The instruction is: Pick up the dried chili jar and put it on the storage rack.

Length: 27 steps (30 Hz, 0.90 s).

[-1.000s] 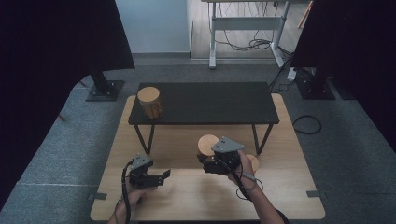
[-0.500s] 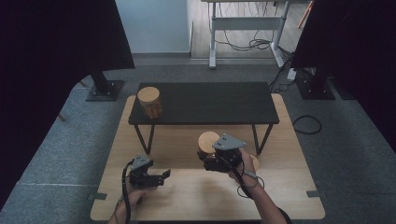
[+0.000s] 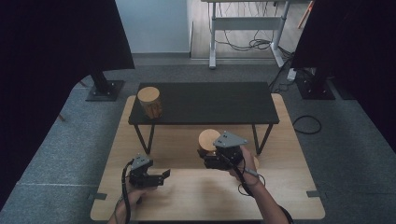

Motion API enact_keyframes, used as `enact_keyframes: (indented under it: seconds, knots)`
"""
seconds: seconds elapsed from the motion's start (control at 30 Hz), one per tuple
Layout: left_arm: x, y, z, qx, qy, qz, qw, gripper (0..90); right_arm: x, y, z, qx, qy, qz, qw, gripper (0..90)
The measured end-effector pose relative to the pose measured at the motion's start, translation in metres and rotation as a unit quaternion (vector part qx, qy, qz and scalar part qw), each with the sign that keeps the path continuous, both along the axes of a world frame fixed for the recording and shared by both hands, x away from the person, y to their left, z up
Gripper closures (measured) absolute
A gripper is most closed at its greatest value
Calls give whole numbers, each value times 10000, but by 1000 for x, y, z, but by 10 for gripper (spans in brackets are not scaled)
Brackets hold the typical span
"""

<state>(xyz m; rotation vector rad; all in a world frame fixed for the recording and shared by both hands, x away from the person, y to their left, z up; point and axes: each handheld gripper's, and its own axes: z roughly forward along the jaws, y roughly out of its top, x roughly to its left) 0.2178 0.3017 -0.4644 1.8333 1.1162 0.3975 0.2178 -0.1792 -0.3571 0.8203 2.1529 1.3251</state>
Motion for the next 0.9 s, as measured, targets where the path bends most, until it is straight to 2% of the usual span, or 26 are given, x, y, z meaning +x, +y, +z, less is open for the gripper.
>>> enact_keyframes:
  seconds: [0.4, 0.9]
  knots:
    - [0, 0, 0, 3, -6, 2, 10000, 68, 0, 0, 6, -22, -90, 31, 10000, 250]
    - [0, 0, 0, 3, -5, 8, 10000, 69, 4, 4, 12, -50, -94, 29, 9999, 250]
